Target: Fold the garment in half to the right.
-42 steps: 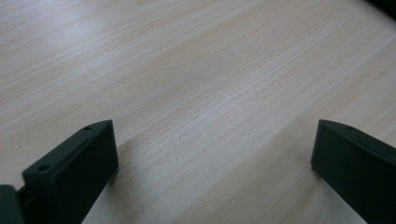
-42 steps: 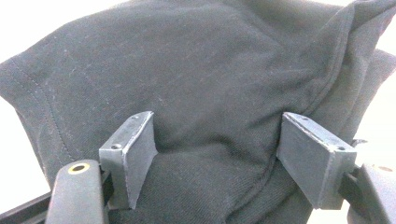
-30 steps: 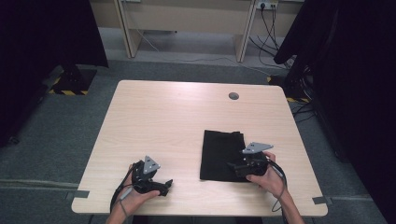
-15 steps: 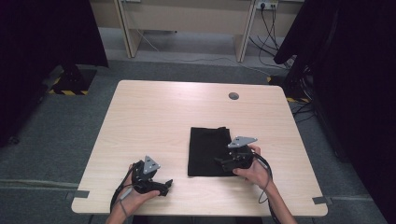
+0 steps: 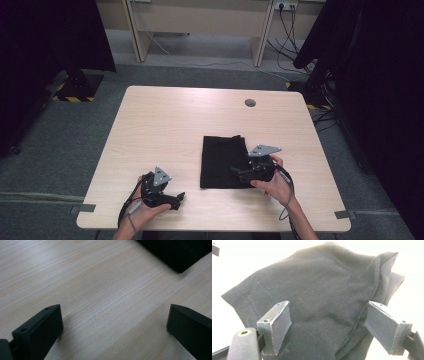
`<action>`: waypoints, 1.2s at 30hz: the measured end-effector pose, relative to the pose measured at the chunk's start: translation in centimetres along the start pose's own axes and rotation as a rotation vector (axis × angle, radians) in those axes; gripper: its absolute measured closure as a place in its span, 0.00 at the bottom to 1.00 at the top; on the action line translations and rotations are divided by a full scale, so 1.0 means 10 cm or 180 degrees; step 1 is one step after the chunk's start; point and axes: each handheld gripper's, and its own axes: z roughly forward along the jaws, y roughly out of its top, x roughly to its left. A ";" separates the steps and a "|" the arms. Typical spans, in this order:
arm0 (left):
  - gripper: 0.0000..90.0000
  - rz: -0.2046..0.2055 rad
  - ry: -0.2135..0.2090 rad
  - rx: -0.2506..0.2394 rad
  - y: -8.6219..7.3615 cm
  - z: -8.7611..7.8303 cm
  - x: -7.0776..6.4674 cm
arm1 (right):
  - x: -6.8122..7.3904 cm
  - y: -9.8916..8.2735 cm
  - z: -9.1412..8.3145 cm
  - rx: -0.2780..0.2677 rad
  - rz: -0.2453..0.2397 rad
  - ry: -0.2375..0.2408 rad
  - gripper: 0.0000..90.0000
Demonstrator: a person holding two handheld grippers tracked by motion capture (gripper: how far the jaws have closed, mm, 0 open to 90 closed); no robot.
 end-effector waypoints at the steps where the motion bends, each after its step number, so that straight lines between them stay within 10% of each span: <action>1: 0.00 0.0000 0.0002 0.0001 0.00 0.00 0.00 | 0.01 0.00 -0.02 -0.0010 0.0003 -0.0010 0.24; 36: 0.00 -0.0019 0.0018 0.0001 0.00 0.00 0.00 | -0.08 -0.46 -0.47 -0.0018 0.0242 -0.0228 0.19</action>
